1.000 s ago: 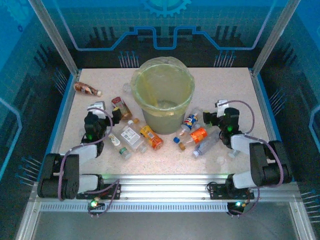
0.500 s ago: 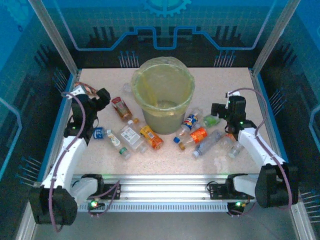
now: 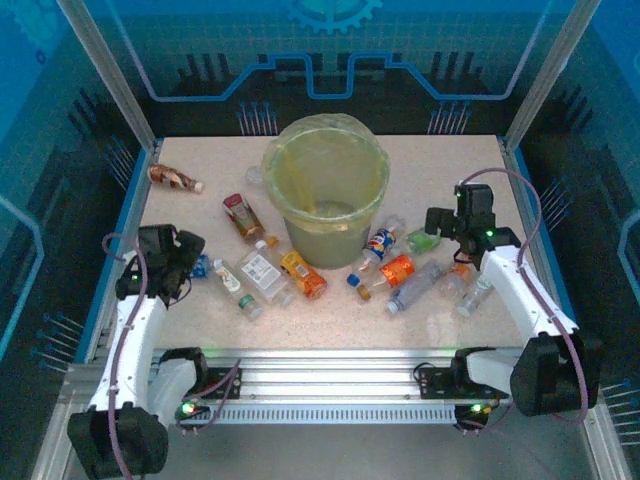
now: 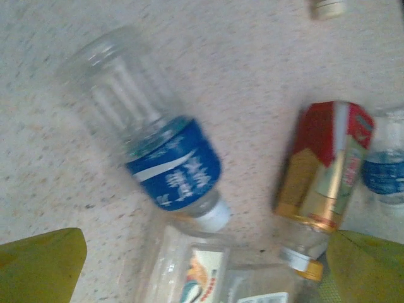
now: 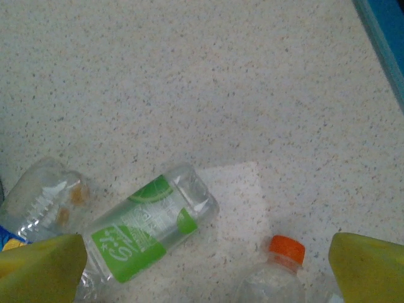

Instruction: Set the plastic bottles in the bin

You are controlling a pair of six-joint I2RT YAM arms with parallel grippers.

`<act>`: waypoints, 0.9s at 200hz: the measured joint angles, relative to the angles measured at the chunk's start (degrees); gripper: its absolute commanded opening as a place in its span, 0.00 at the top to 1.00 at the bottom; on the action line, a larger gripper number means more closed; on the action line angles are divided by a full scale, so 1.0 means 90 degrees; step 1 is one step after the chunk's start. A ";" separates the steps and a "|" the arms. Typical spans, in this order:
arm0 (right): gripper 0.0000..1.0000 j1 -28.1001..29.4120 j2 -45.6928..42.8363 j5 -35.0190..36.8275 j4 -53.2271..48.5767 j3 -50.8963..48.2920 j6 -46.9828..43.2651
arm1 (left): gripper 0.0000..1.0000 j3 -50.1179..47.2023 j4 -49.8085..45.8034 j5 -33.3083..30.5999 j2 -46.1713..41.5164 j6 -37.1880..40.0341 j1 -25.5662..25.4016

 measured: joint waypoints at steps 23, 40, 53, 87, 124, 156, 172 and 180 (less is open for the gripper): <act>0.00 0.0046 -0.0002 -0.0041 -0.0219 0.0015 0.0002 | 0.01 -0.0374 0.0083 0.0447 0.0226 -0.0170 0.0593; 0.00 0.0075 -0.0032 -0.0102 -0.0323 0.0017 0.0012 | 0.01 -0.0627 0.0316 0.0748 0.0478 -0.0250 0.0971; 0.00 0.0087 -0.0102 -0.0155 -0.0364 0.0017 0.0039 | 0.01 -0.0743 0.0529 0.0918 0.0678 -0.0255 0.1132; 0.00 0.0153 -0.0328 -0.0238 -0.0432 0.0022 0.0121 | 0.01 -0.0763 0.1139 0.1173 0.1280 -0.0253 0.1365; 0.00 0.0257 -0.0488 -0.0308 -0.0486 0.0053 0.0233 | 0.01 -0.0760 0.1831 0.1319 0.2076 -0.0253 0.1598; 0.00 0.0437 -0.0520 -0.0304 -0.0544 0.0066 0.0333 | 0.01 -0.0668 0.2300 0.1460 0.2803 -0.0248 0.1664; 0.00 0.0512 -0.0520 -0.0301 -0.0624 0.0126 0.0386 | 0.01 -0.0512 0.2285 0.1489 0.3087 -0.0253 0.1683; 0.00 0.0549 -0.0520 -0.0289 -0.0665 0.0177 0.0410 | 0.01 -0.0435 0.2225 0.1503 0.3184 -0.0253 0.1700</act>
